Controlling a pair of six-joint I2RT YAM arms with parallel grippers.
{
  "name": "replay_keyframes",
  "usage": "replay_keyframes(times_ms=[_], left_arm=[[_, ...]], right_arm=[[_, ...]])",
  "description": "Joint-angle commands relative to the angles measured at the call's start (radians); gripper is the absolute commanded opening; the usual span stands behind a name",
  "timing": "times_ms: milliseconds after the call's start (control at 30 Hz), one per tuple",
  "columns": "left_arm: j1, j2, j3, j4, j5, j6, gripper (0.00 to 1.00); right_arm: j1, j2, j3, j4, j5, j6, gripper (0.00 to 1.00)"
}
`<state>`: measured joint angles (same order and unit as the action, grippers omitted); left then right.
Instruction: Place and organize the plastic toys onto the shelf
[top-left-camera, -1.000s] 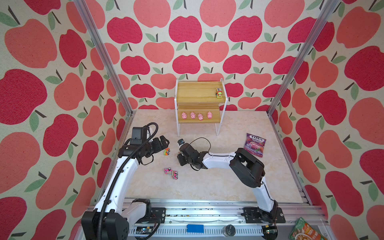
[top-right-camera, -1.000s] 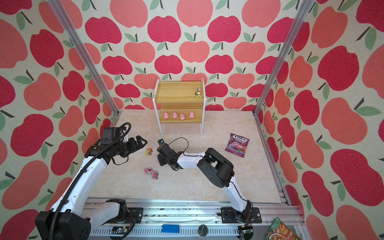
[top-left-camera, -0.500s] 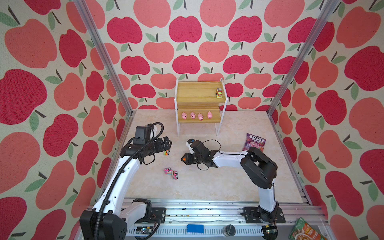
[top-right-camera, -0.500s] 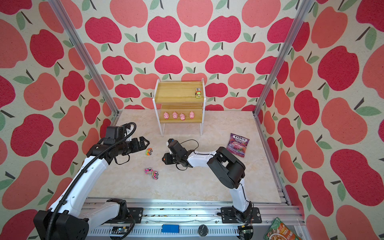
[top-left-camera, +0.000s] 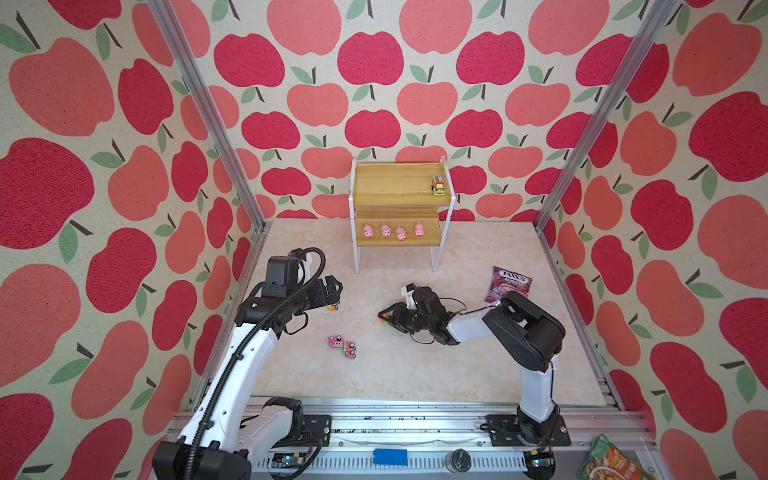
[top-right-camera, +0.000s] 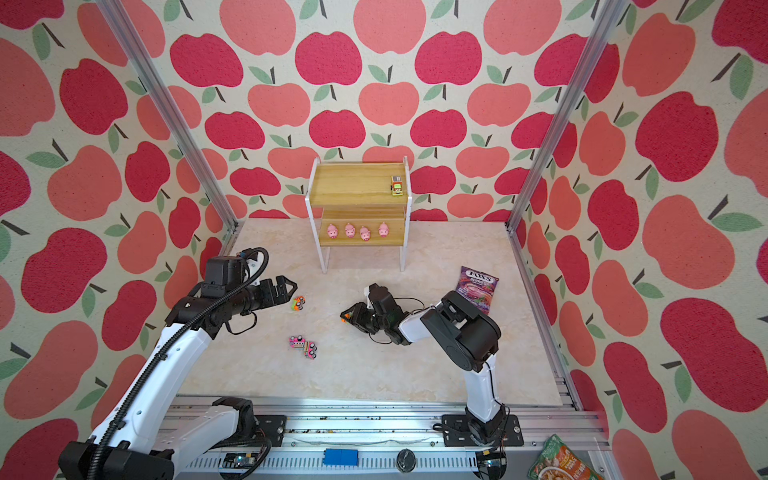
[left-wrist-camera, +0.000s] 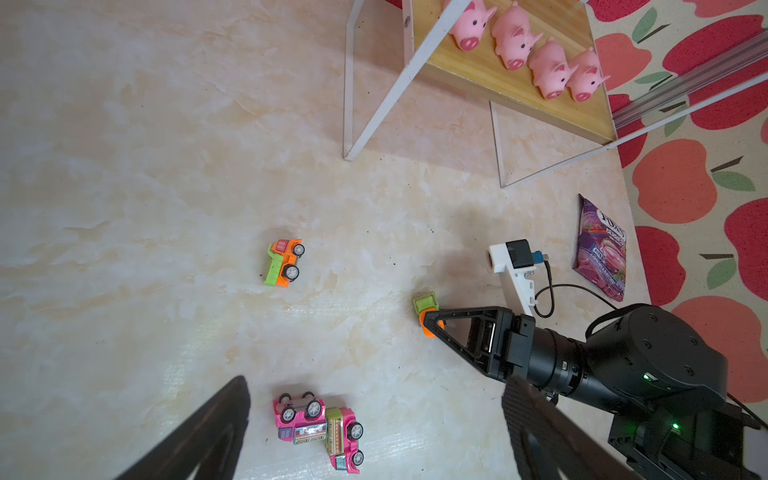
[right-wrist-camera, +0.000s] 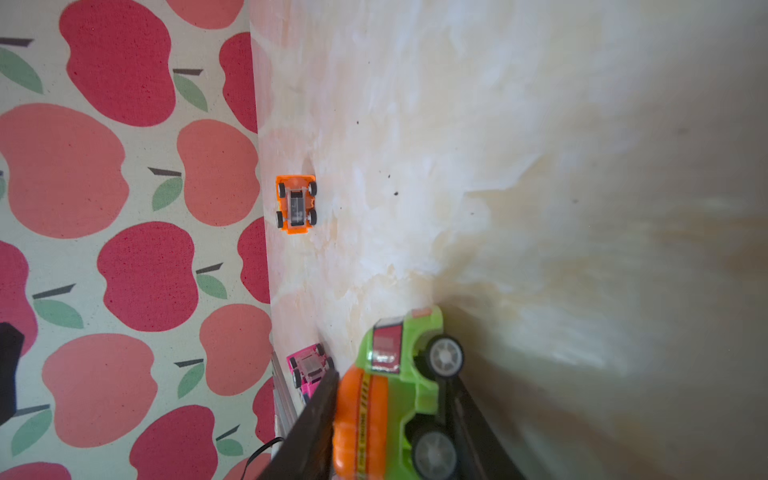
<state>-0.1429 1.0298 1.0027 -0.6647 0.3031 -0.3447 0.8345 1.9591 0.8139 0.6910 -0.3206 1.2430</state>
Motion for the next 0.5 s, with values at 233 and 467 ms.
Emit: replay_keyframes(times_ms=[233,467], left_arm=[[-0.01,-0.032,-0.023,0.016,0.005,0.02,0.97],[-0.021,-0.036,-0.028,0.013,-0.012,0.03,0.97]], right_arm=[[-0.068,-0.141,-0.191,-0.027,0.173,0.127,0.59],[-0.085,-0.29,-0.078,-0.37,0.249,-0.262,0.62]])
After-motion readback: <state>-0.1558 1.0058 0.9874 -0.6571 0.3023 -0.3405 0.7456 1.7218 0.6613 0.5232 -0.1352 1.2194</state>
